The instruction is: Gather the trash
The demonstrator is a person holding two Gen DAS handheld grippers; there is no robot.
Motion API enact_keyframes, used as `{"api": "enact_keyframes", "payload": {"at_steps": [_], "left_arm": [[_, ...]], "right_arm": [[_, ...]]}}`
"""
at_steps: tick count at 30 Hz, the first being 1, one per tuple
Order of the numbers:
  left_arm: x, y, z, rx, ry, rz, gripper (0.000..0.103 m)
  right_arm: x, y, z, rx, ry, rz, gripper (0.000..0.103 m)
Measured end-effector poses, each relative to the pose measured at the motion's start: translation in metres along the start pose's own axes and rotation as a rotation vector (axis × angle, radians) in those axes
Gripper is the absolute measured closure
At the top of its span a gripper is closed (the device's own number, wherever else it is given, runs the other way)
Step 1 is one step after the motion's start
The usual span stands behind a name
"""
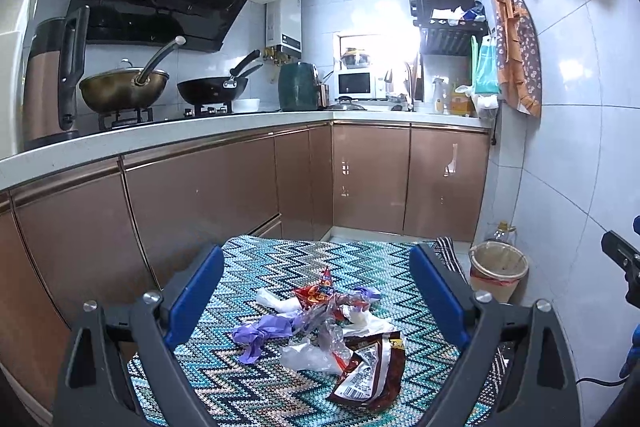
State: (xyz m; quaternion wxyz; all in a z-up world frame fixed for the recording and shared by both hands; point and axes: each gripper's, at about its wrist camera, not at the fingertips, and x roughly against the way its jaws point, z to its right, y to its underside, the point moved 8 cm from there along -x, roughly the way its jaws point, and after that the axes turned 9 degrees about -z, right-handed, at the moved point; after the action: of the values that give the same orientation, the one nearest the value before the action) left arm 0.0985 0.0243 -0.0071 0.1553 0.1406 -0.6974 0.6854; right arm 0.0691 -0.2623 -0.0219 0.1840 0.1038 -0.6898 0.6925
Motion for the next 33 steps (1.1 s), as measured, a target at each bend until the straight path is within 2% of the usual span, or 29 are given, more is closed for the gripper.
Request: {"api": "enact_keyframes", "payload": {"at_steps": [8, 16, 25, 33], "left_arm": [[0.001, -0.008, -0.017, 0.032, -0.05, 0.031, 0.009], [-0.007, -0.006, -0.035, 0.06, -0.126, 0.016, 0.009], [-0.016, -0.01, -0.037, 0.084, -0.136, 0.005, 0.009], [-0.024, -0.001, -0.066, 0.122, -0.161, -0.036, 0.009]], "right_arm": [[-0.002, -0.009, -0.004, 0.016, -0.005, 0.014, 0.0], [-0.011, -0.014, -0.012, 0.031, -0.05, 0.028, 0.0], [-0.017, -0.014, -0.01, 0.056, -0.109, 0.025, 0.0], [-0.024, -0.009, -0.009, 0.053, -0.145, -0.001, 0.0]]}}
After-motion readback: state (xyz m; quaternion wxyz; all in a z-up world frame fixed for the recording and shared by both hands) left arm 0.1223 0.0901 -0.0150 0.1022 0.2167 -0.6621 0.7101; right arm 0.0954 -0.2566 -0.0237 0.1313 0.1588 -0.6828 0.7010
